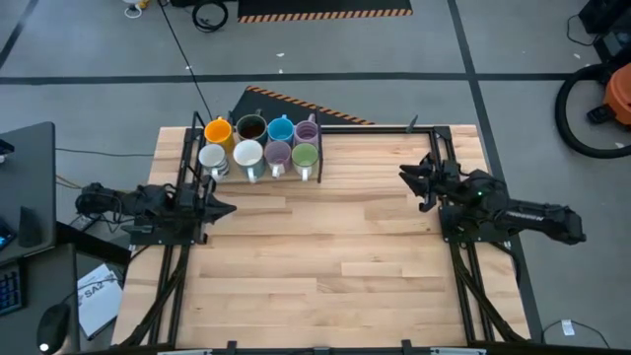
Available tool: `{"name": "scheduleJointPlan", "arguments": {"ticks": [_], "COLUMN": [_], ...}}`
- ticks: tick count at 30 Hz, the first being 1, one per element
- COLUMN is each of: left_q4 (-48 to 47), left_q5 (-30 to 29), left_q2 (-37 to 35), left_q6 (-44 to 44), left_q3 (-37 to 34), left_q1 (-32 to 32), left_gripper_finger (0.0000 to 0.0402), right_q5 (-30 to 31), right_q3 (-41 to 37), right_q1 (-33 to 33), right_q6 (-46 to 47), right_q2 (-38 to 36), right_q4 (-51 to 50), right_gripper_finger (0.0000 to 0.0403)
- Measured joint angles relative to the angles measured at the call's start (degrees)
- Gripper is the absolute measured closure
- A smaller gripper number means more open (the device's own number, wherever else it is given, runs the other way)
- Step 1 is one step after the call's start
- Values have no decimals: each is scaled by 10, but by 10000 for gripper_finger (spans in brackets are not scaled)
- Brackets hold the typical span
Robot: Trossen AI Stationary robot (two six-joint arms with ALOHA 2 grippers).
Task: Place coffee mugs
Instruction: Return to Home Position
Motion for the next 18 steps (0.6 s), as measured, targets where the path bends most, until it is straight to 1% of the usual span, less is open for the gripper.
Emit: {"name": "scheduleJointPlan", "arguments": {"ticks": [2, 6, 9, 12, 15, 18], "left_q4": [-10, -20, -21, -18, -12, -13], "left_q5": [5, 24, 41, 43, 26, 21], "left_q2": [-1, -1, -1, -1, 2, 2], "left_q6": [-2, -11, -18, -21, -26, -26], "left_q3": [0, 0, 0, 0, 0, 0], "left_q1": [0, 0, 0, 0, 0, 0], "left_gripper_finger": [395, 396, 396, 396, 393, 388], "right_q5": [13, 73, 106, 127, 140, 138], "right_q3": [0, 0, 0, 0, 0, 0], "right_q1": [0, 0, 0, 0, 0, 0], "right_q6": [0, 3, 33, 58, 68, 68], "right_q2": [-27, -76, -96, -98, -95, -95], "right_q4": [-27, -112, -175, -198, -202, -202], "right_gripper_finger": [279, 279, 279, 279, 280, 280]}}
